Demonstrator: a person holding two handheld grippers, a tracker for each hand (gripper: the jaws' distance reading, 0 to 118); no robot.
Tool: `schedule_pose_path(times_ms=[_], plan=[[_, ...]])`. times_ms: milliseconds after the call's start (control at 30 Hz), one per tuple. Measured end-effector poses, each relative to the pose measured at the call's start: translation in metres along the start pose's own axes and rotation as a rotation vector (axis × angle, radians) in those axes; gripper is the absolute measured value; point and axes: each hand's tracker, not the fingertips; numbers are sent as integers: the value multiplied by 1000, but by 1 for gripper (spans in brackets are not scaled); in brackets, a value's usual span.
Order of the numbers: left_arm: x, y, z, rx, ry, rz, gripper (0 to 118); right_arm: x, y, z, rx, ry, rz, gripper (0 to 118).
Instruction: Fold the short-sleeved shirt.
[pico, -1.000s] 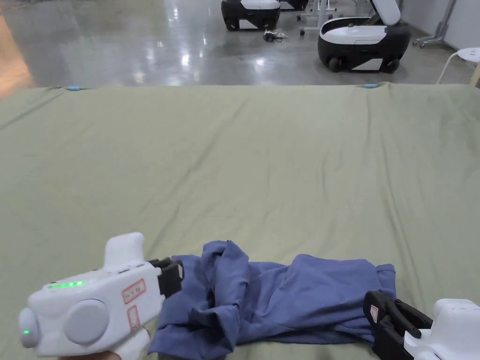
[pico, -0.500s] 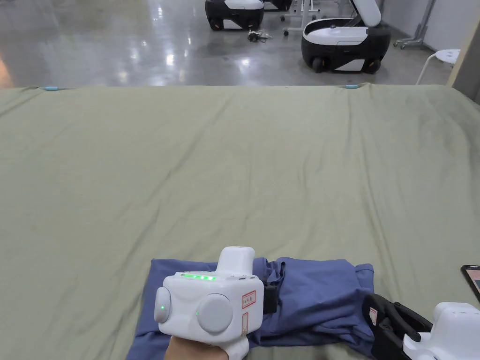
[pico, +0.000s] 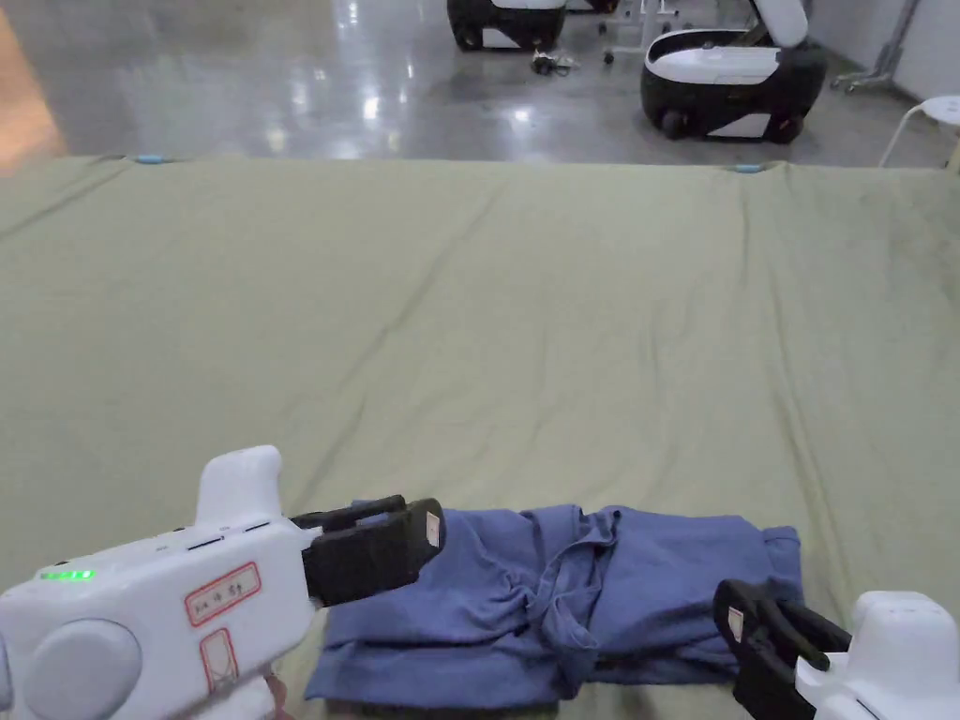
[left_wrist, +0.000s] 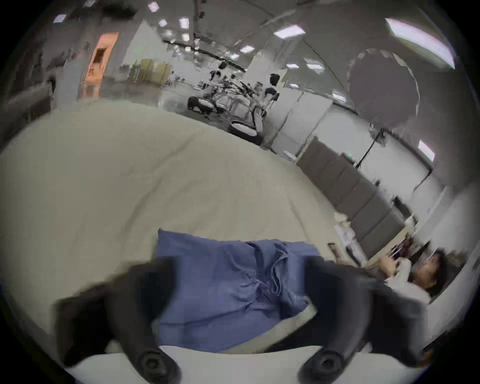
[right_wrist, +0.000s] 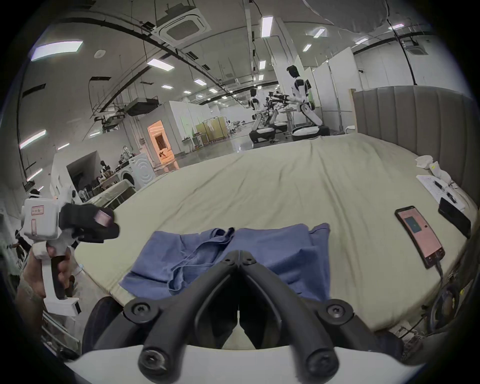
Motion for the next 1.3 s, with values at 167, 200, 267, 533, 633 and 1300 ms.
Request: schedule_pose_path(times_ms=[167, 200, 267, 533, 633, 1300], plan=[[-91, -10, -3, -50, -172, 290, 114, -12, -3, -5, -26, 8, 30, 3], [-107, -16, -10, -86, -199, 348, 114, -14, -3, -6, -31, 8, 32, 3], [-131, -37, -35, -174, -337, 514, 114, -17, -1, -7, -40, 3, 40, 3], [-111, -55, -111, -215, -384, 514, 78, -20, 5, -5, -37, -24, 44, 3], [-114, -61, -116, -199, -270, 535, 11, -20, 6, -4, -38, -31, 44, 3], [142, -47, -165, -222, 264, -611, 10, -4, 6, 10, -13, -15, 10, 3]])
